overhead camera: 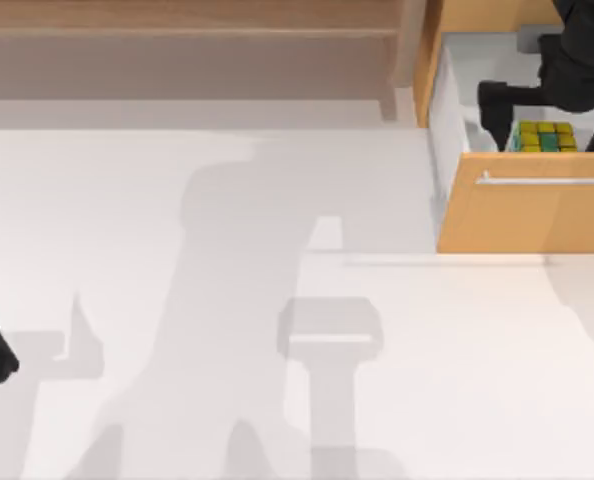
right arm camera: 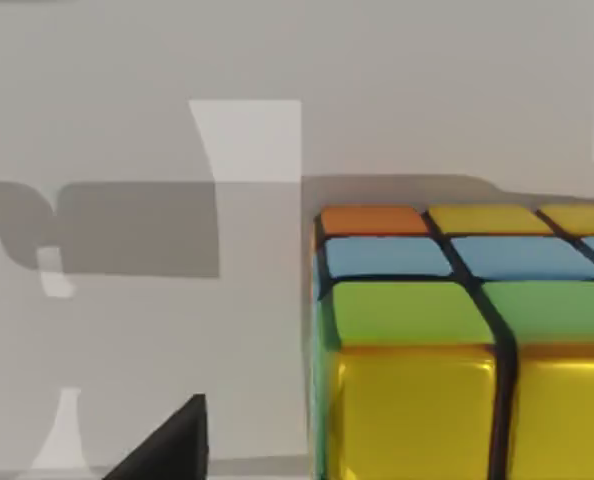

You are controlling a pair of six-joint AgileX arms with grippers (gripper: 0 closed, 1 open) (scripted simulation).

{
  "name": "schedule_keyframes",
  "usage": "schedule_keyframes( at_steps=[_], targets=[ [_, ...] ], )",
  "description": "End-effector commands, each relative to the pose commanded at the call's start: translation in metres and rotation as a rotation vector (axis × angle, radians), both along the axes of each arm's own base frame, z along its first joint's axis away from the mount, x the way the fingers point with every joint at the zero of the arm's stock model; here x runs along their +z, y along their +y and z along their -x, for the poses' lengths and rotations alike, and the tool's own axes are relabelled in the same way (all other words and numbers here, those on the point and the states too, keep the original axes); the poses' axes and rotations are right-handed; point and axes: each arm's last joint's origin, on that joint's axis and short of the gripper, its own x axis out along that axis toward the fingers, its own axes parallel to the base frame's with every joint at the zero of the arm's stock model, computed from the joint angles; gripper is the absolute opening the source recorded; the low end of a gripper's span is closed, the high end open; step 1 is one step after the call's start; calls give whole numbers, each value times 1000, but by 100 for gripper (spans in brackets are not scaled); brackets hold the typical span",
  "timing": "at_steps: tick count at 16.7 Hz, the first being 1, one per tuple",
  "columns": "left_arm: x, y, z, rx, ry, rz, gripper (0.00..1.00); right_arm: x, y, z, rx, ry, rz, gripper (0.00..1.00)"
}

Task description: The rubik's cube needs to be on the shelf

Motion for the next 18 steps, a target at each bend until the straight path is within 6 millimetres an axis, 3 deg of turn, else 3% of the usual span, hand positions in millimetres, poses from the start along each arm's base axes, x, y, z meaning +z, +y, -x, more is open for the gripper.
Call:
schedule_keyframes(
  at_steps=[1,14,18],
  targets=[
    [0,0,0,0,0,0,100,0,0,0,0,0,0,100],
    [0,0,0,0,0,0,100,0,0,0,0,0,0,2],
    [0,0,0,0,0,0,100,0,0,0,0,0,0,0]
  ],
)
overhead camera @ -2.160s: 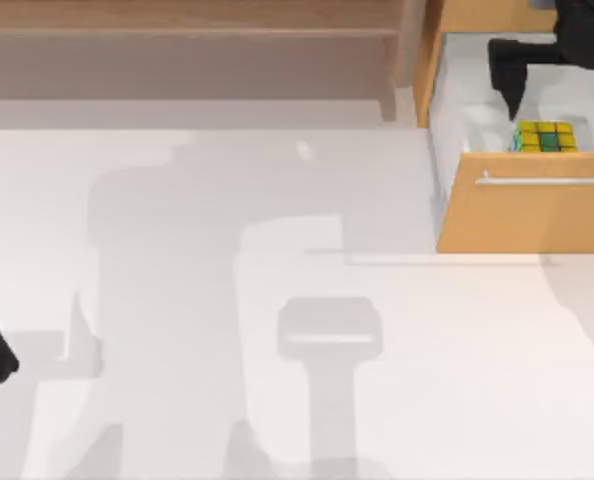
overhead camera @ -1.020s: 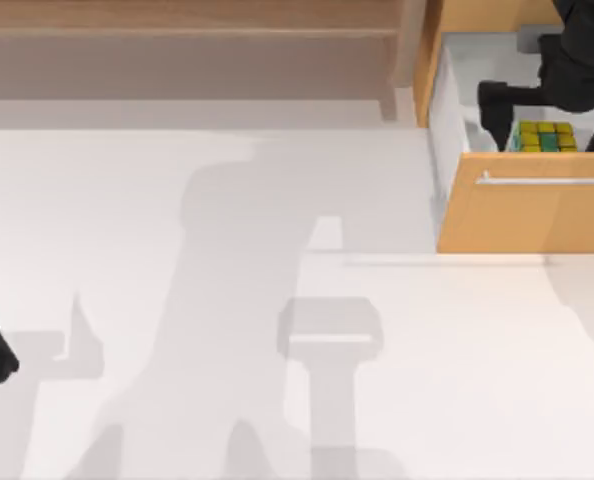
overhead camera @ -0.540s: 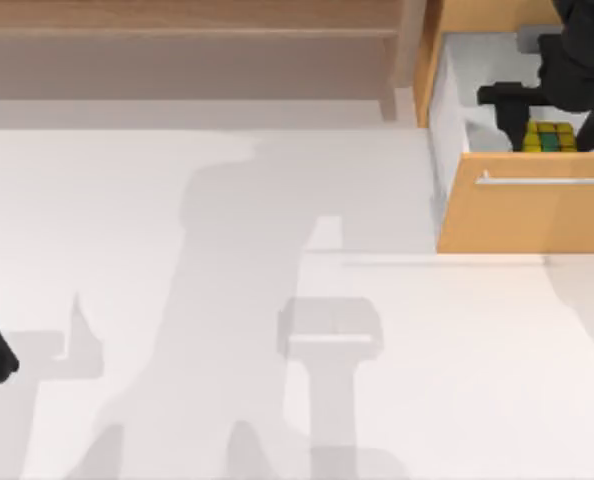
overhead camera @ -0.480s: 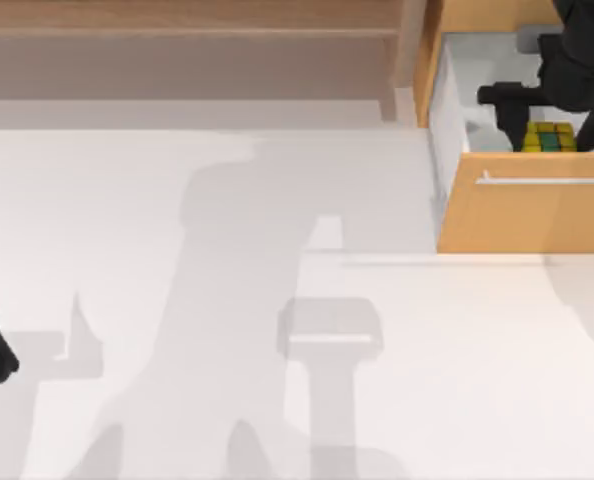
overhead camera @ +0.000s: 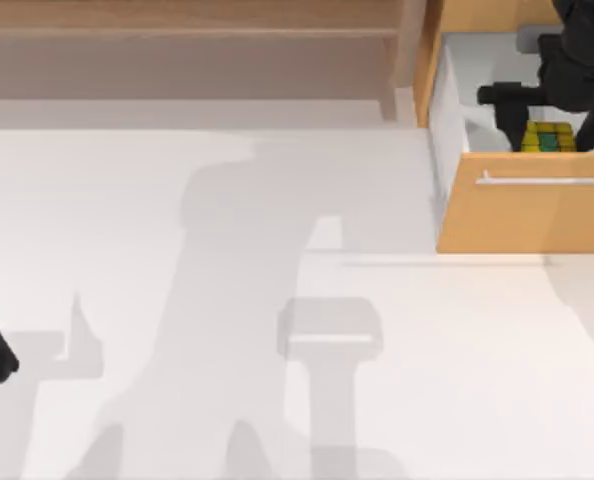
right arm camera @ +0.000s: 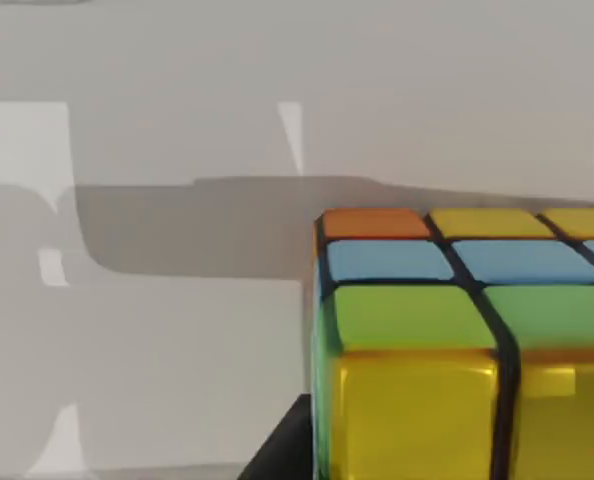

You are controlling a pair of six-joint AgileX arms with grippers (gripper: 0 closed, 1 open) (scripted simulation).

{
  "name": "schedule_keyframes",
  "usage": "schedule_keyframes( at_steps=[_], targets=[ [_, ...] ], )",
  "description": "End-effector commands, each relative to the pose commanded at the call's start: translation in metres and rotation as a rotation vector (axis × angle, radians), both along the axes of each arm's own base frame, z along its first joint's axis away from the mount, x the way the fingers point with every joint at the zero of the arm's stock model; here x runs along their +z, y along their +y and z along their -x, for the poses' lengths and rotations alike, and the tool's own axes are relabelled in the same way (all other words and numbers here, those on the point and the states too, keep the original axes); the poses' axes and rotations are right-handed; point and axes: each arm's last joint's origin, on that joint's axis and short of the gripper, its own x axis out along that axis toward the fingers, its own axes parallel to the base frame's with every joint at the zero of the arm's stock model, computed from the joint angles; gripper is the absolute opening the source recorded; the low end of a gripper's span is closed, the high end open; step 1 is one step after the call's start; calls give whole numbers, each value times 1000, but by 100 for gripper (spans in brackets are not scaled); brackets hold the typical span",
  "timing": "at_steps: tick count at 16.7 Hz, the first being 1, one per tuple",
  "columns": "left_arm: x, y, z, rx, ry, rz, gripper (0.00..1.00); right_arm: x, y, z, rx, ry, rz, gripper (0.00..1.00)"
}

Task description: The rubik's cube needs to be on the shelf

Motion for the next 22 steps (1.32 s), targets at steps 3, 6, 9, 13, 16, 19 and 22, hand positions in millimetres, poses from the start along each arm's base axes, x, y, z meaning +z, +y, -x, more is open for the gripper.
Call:
schedule_keyframes(
  at_steps=[3,6,9,13,16,19,22],
  targets=[
    [0,0,0,0,0,0,100,0,0,0,0,0,0,0],
    [0,0,0,0,0,0,100,0,0,0,-3,1,1,0],
    [0,0,0,0,0,0,100,17,3,15,-20,31,44,0],
    [0,0,0,0,0,0,100,90,34,43,0,-89,66,0],
    [0,0,0,0,0,0,100,134,62,61,61,-204,12,0],
    [0,0,0,0,0,0,100,133,56,56,48,-189,-23,0],
    [0,0,0,0,0,0,100,91,21,31,-20,-71,-6,0]
  ],
)
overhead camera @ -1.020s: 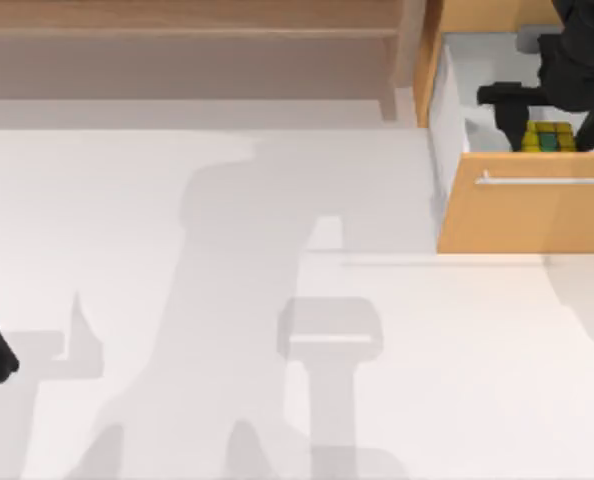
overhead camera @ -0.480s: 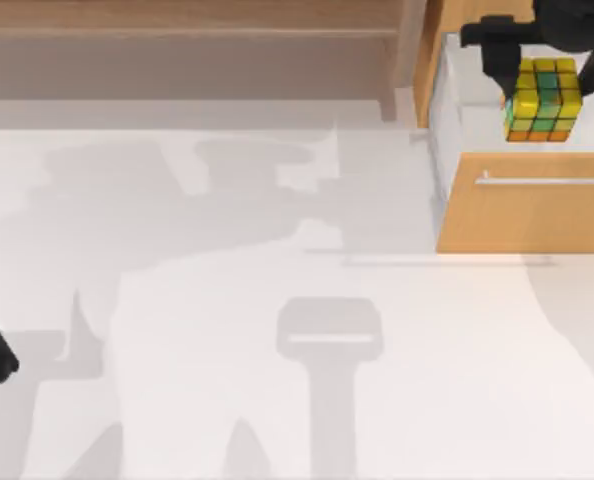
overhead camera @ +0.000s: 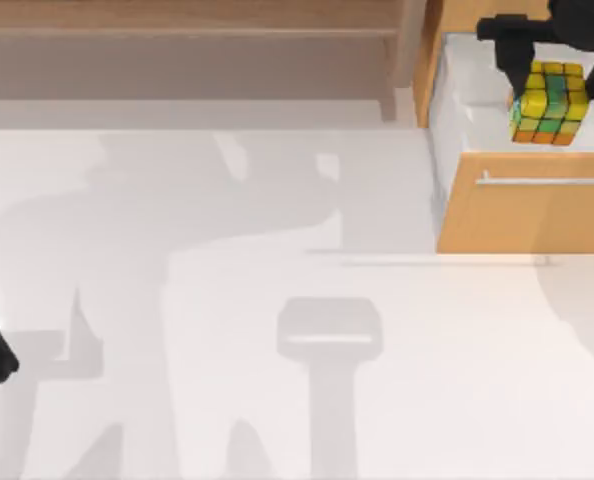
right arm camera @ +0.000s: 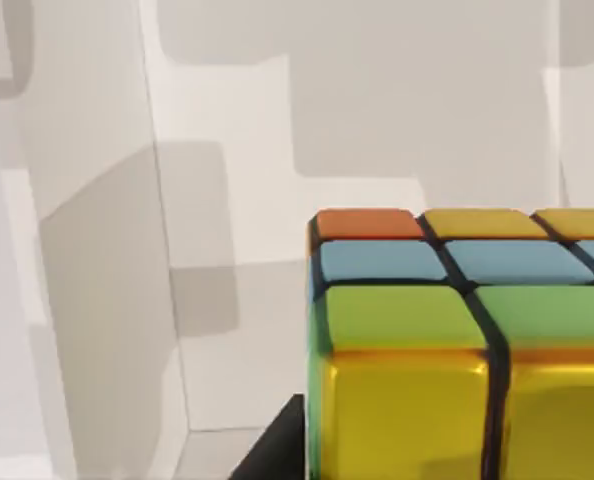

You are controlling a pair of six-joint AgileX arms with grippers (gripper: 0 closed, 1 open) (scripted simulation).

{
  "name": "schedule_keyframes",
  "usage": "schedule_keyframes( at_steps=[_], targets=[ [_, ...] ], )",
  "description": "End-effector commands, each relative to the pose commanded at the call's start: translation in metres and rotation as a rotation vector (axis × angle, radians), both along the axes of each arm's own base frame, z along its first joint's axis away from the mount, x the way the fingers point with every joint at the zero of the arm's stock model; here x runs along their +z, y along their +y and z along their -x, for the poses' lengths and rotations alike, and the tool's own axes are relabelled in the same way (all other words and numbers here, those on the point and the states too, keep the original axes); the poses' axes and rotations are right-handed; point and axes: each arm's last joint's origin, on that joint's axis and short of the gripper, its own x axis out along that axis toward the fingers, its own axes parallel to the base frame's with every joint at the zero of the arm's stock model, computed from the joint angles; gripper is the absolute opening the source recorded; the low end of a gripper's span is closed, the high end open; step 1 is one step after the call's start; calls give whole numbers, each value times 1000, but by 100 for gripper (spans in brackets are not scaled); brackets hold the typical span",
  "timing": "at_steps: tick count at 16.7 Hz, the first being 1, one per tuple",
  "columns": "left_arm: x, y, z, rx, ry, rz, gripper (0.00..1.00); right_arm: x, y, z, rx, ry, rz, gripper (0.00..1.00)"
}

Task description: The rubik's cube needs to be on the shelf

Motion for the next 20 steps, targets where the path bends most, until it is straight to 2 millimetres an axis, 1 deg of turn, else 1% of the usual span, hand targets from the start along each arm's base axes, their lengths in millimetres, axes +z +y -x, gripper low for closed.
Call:
schedule_keyframes(
  at_steps=[2,3,4,6,11,13,16,18,20],
  targets=[
    [0,0,0,0,0,0,100,-36,-16,-16,-10,71,9,0],
    [0,0,0,0,0,0,100,-49,-20,-22,-3,83,9,0],
    [0,0,0,0,0,0,100,-57,-21,-27,8,80,7,0],
    [0,0,0,0,0,0,100,-61,-21,-31,18,71,5,0],
    [0,0,0,0,0,0,100,-62,-20,-29,19,82,7,0],
    [0,0,0,0,0,0,100,-50,-17,-27,20,50,-4,0],
    [0,0,0,0,0,0,100,-16,-1,-20,44,-49,-41,0],
    [0,0,0,0,0,0,100,10,19,-11,80,-128,-75,0],
    [0,0,0,0,0,0,100,30,47,-1,136,-189,-115,0]
  ],
)
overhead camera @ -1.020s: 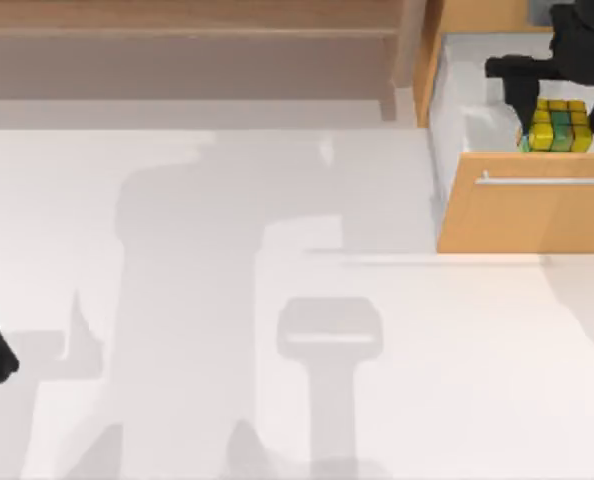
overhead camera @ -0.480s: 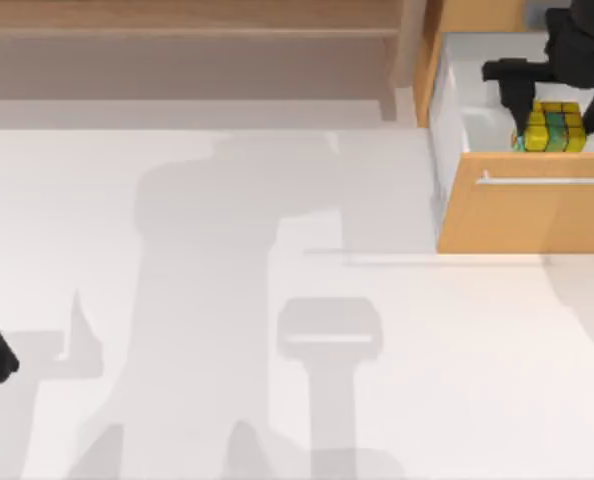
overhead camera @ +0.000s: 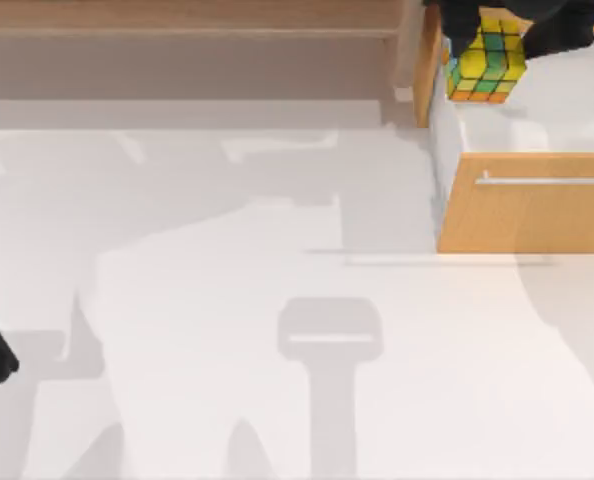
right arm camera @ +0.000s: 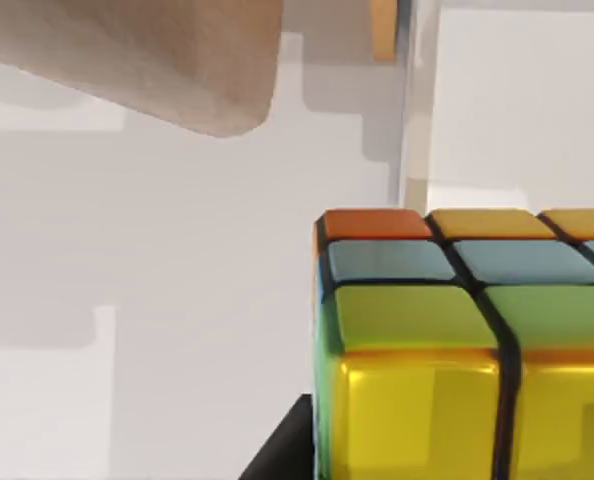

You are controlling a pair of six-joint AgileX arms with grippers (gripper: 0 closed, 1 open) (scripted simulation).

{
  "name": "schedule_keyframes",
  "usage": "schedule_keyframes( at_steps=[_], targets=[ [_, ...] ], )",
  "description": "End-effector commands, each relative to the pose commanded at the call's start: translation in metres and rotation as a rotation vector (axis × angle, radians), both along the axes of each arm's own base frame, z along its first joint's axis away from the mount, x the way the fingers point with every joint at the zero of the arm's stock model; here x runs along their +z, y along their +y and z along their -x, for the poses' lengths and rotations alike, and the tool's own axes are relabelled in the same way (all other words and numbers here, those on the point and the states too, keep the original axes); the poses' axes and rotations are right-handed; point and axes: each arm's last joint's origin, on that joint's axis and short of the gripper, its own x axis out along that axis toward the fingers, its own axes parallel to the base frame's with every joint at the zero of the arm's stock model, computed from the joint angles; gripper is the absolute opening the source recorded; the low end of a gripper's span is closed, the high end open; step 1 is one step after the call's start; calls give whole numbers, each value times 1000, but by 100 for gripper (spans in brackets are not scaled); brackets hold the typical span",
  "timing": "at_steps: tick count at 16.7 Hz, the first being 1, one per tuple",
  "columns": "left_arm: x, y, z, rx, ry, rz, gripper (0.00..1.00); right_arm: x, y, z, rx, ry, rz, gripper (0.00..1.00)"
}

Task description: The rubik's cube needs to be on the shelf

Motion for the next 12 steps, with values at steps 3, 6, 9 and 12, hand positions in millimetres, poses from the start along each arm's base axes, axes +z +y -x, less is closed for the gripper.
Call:
schedule_keyframes(
  at_steps=[3,6,9,12],
  targets=[
    [0,0,0,0,0,0,100,11,48,14,106,-62,-44,0],
    [0,0,0,0,0,0,100,8,86,20,185,-120,-67,0],
    [0,0,0,0,0,0,100,4,112,20,230,-194,-78,0],
    [0,0,0,0,0,0,100,11,131,23,257,-280,-100,0]
  ],
)
